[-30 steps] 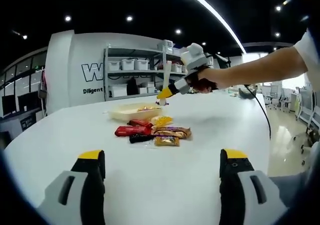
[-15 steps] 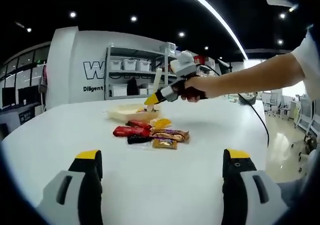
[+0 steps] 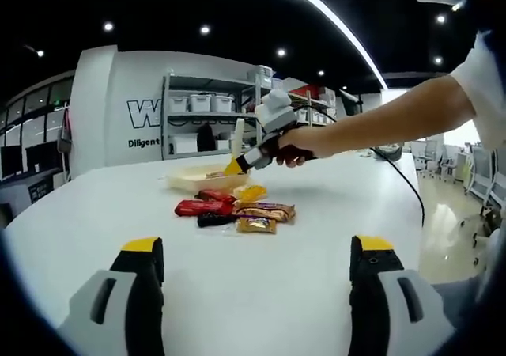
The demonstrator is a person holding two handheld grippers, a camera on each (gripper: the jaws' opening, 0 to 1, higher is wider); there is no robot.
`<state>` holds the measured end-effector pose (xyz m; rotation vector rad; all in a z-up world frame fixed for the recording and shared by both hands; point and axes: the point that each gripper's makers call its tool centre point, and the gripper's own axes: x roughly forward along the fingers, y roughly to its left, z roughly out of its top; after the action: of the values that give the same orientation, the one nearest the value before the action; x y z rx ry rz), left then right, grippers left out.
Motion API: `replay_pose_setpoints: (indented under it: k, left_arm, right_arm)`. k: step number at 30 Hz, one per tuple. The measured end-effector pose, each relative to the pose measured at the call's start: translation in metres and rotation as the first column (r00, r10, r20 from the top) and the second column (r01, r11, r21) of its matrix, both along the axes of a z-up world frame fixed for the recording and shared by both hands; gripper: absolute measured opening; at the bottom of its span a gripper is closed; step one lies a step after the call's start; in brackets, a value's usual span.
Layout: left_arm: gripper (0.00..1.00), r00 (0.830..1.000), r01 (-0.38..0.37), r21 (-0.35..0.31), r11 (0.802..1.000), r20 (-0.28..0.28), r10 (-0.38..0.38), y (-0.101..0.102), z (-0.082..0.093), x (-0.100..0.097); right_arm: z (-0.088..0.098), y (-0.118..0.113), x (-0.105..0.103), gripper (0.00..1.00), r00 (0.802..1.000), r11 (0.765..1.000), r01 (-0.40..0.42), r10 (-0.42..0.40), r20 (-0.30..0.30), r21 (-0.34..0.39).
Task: Place the target food into the container with the food tongs after gripping and lifting it, then release it inside without dropping or visibly crushing the food.
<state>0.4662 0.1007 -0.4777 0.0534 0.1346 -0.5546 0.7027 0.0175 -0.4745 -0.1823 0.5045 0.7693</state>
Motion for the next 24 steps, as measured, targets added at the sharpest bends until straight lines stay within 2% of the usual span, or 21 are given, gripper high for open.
replay_pose_setpoints:
  k: [5,9,14,21,22,24]
  left_arm:
    - [0.96,1.0,0.001,-0.003,1.0,0.001,-0.001,0.0,0.001,0.0]
    - [0.96,1.0,0.0,0.006,1.0,0.0,0.0,-0.001,0.0,0.0]
    - [0.95,1.0,-0.002,0.002,1.0,0.0,0.002,-0.001,0.0,0.0]
    - [0.94,1.0,-0.007,0.0,1.0,-0.017,0.007,-0.001,-0.002,0.0]
    - [0.94,1.0,-0.01,0.003,1.0,-0.019,0.01,0.0,-0.002,0.0]
    - [0.94,1.0,-0.011,0.004,1.0,-0.016,0.011,0.0,-0.002,0.0]
  right_arm:
    - [0.012,-0.001,0.002,0.15,1.0,0.999,0.01,-0.011,0.01,0.032]
    - [0.028,0.001,-0.013,0.16,1.0,0.997,0.001,-0.003,0.018,0.072]
    - [0.044,0.008,-0.048,0.16,0.997,0.995,-0.082,0.081,0.018,0.062]
    - [0.042,0.011,-0.071,0.16,0.989,0.988,-0.146,0.147,-0.01,0.049]
    - [0.039,0.012,-0.078,0.16,0.987,0.987,-0.151,0.154,-0.043,0.059]
    - [0.036,0.013,-0.08,0.16,0.987,0.987,-0.155,0.156,-0.032,0.047]
